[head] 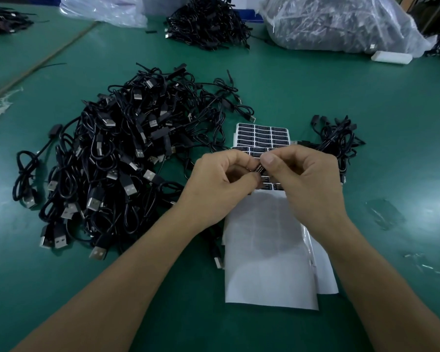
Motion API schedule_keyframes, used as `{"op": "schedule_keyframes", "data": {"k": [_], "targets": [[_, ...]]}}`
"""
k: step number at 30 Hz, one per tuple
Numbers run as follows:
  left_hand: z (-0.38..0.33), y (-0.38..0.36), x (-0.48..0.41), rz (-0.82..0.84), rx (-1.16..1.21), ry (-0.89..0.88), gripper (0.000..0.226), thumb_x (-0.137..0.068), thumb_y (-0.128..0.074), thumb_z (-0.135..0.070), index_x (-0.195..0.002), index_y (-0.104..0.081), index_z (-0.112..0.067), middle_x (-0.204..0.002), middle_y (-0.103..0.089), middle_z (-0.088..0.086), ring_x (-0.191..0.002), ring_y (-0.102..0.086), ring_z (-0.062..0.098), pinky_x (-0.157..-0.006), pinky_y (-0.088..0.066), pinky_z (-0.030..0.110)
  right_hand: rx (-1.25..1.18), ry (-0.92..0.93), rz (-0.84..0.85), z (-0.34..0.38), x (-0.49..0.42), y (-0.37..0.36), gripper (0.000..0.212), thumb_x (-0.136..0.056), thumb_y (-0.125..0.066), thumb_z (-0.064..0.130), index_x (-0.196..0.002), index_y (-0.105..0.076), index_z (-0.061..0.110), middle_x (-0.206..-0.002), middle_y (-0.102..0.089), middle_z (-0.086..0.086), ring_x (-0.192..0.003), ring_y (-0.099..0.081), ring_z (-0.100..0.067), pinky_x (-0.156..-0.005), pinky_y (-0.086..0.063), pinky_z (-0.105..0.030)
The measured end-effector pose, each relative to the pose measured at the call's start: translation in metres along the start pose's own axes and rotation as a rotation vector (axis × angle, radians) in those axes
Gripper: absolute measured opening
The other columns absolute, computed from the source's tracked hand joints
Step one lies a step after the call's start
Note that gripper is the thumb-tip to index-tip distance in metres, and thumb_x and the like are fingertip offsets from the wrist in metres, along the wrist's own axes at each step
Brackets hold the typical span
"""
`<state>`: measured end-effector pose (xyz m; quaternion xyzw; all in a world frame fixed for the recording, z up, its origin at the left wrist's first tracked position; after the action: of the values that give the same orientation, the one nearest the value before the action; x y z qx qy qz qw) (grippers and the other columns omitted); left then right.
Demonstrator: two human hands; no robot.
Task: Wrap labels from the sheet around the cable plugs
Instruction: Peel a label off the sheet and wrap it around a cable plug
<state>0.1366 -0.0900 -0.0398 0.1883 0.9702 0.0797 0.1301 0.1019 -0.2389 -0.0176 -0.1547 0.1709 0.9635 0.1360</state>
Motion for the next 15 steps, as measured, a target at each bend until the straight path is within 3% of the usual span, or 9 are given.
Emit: {"op": "schedule_keyframes", "data": {"k": [1,4,6,7,9,11,13,15], "targets": [[-0.002,0.000,0.001,-0.016,-0.053,-0.042,0.002,-0.087,-0.073,-0.020,-0.086,-0.072,-0.020,-0.074,-0.074,0.001,-0.069,-0.071,0.023,-0.069,-0.061,0.040,0.020,0.011,0.009,0.001,0.001,-0.001,0.015,-0.092,-0.071,0.021,-0.081,-0.073,0.032,-0.072,-0.072,0.015,-0.066,-0.066,-0.002,-0.065,-0.055,-0.020],[-0.008,0.001,0.004,-0.092,-0.267,-0.158,0.022,-0.088,-0.073,-0.038,-0.076,-0.067,-0.020,-0.068,-0.068,-0.008,-0.064,-0.064,0.016,-0.059,-0.055,0.039,0.055,0.057,-0.001,0.006,0.004,-0.003,0.022,-0.099,-0.062,0.025,-0.080,-0.074,0.023,-0.071,-0.072,0.006,-0.065,-0.067,-0.009,-0.064,-0.058,-0.027],[-0.018,0.006,0.005,-0.192,-0.375,-0.247,0.022,-0.090,-0.070,-0.038,-0.075,-0.062,-0.025,-0.068,-0.062,-0.016,-0.066,-0.060,0.011,-0.058,-0.050,0.036,-0.011,0.033,-0.025,0.008,0.006,-0.003,0.030,-0.103,-0.053,0.031,-0.086,-0.075,0.019,-0.075,-0.073,-0.001,-0.068,-0.068,-0.017,-0.063,-0.057,-0.028],[-0.024,0.010,0.005,-0.253,-0.382,-0.288,0.018,-0.091,-0.069,-0.035,-0.077,-0.062,-0.027,-0.069,-0.060,-0.018,-0.065,-0.057,0.008,-0.058,-0.048,0.033,-0.059,0.010,-0.017,0.008,0.006,-0.003,0.028,-0.102,-0.052,0.034,-0.093,-0.075,0.022,-0.078,-0.074,0.001,-0.070,-0.068,-0.013,-0.063,-0.055,-0.024],[-0.034,0.019,0.004,-0.347,-0.300,-0.338,0.014,-0.095,-0.067,-0.024,-0.082,-0.063,-0.023,-0.069,-0.058,-0.016,-0.060,-0.054,0.005,-0.056,-0.043,0.020,-0.075,-0.017,0.085,0.009,0.007,-0.007,0.022,-0.093,-0.059,0.034,-0.109,-0.071,0.026,-0.084,-0.073,0.011,-0.076,-0.065,-0.001,-0.068,-0.049,-0.016],[-0.045,0.028,0.003,-0.405,-0.191,-0.379,0.011,-0.097,-0.064,-0.015,-0.087,-0.063,-0.020,-0.068,-0.060,-0.008,-0.057,-0.053,0.006,-0.054,-0.040,0.013,0.131,0.038,0.248,0.009,0.011,-0.019,0.043,-0.081,-0.070,0.036,-0.124,-0.066,0.027,-0.098,-0.069,0.016,-0.089,-0.062,0.002,-0.077,-0.045,-0.012],[-0.056,0.034,0.002,-0.421,-0.080,-0.412,0.010,-0.099,-0.062,-0.011,-0.091,-0.064,-0.018,-0.073,-0.065,0.006,-0.060,-0.057,0.013,-0.056,-0.045,0.017,0.336,0.143,0.333,0.011,0.019,-0.034,0.059,-0.076,-0.077,0.042,-0.131,-0.063,0.026,-0.109,-0.064,0.015,-0.101,-0.057,0.001,-0.084,-0.041,-0.012],[-0.064,0.038,0.002,-0.421,0.039,-0.414,0.011,-0.100,-0.060,-0.010,-0.091,-0.064,-0.016,-0.074,-0.066,0.007,-0.062,-0.058,0.010,-0.060,-0.046,0.019,0.341,0.192,0.324,0.013,0.025,-0.045,0.054,-0.076,-0.080,0.042,-0.125,-0.067,0.022,-0.108,-0.062,0.009,-0.102,-0.056,-0.007,-0.087,-0.043,-0.019]]}}
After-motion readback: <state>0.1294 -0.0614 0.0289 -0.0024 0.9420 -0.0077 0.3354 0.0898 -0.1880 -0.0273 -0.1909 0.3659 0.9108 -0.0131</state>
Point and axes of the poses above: each hand's wrist, its own x-axis away from the middle knuckle, its own y-axis out of the back of the hand, z = x × y, the point moved 5 cm from there along -x, towards the middle knuckle
